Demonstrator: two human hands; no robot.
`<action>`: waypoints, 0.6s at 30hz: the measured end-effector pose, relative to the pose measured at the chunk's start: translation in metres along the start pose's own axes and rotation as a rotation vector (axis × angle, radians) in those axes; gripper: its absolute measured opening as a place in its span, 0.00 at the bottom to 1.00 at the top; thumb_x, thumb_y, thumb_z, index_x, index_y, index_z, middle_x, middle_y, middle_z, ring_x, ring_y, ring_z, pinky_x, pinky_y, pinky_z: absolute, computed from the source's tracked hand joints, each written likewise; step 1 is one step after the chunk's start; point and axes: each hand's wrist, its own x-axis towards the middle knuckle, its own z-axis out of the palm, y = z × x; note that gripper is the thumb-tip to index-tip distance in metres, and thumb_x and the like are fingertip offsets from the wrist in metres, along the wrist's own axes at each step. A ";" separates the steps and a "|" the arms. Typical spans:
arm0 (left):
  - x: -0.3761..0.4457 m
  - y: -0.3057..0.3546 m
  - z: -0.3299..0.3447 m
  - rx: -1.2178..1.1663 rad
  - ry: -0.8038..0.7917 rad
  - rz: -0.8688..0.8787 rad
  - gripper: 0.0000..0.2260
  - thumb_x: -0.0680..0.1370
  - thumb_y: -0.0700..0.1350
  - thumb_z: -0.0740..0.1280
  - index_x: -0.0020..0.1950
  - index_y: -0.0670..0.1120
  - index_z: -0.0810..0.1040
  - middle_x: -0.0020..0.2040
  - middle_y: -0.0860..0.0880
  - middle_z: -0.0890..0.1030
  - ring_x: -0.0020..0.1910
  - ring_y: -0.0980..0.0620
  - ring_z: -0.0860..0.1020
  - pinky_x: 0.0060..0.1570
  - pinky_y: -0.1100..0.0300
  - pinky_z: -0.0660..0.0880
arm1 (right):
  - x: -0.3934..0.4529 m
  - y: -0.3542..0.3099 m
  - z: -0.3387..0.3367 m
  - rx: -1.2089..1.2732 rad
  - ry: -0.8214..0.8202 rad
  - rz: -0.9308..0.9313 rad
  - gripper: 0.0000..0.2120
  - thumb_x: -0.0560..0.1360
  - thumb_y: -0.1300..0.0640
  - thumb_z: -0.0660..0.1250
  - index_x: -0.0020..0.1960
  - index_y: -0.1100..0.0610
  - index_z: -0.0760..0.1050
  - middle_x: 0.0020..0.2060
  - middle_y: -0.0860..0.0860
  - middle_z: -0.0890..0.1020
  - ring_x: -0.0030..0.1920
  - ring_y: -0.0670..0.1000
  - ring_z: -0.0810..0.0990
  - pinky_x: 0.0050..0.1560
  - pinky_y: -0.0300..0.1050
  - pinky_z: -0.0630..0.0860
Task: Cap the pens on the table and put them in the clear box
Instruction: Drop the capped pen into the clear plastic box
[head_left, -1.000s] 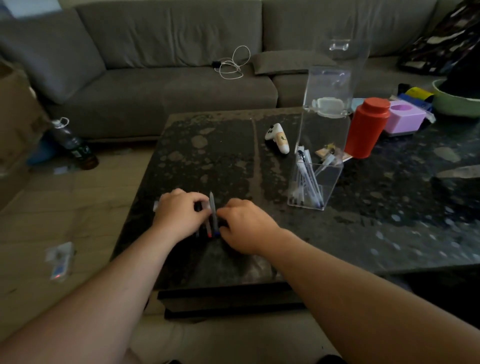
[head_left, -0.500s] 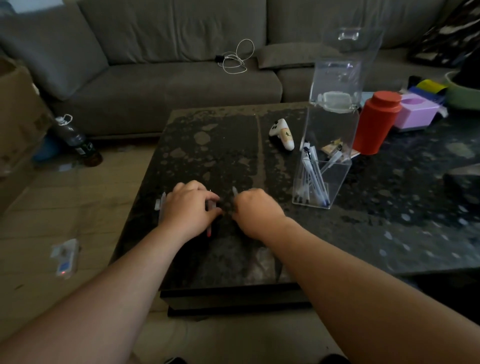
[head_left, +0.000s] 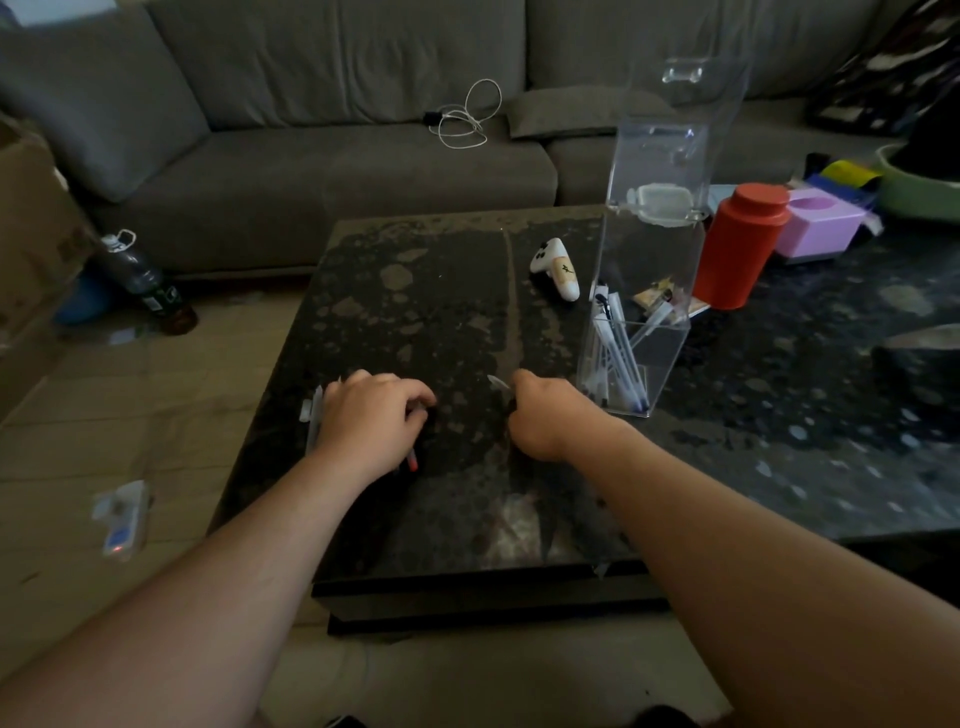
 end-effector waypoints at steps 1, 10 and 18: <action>0.000 0.001 0.001 -0.019 0.010 -0.003 0.10 0.82 0.55 0.66 0.63 0.65 0.78 0.52 0.61 0.80 0.60 0.51 0.75 0.59 0.48 0.70 | 0.000 0.002 -0.001 0.037 0.011 -0.008 0.17 0.83 0.54 0.61 0.71 0.54 0.68 0.64 0.58 0.76 0.61 0.59 0.77 0.59 0.54 0.75; 0.009 0.012 0.003 -0.388 0.046 -0.102 0.10 0.84 0.45 0.65 0.61 0.57 0.82 0.60 0.57 0.76 0.57 0.55 0.75 0.53 0.59 0.74 | -0.004 0.013 -0.014 0.153 0.217 -0.198 0.09 0.83 0.44 0.63 0.59 0.43 0.79 0.48 0.45 0.81 0.50 0.49 0.79 0.50 0.49 0.78; 0.005 0.017 -0.003 -0.617 0.082 -0.082 0.09 0.83 0.44 0.67 0.54 0.59 0.81 0.51 0.61 0.81 0.52 0.62 0.78 0.50 0.63 0.72 | -0.012 0.007 -0.017 -0.010 0.396 -0.352 0.08 0.80 0.46 0.68 0.58 0.44 0.83 0.51 0.48 0.84 0.55 0.52 0.80 0.54 0.53 0.79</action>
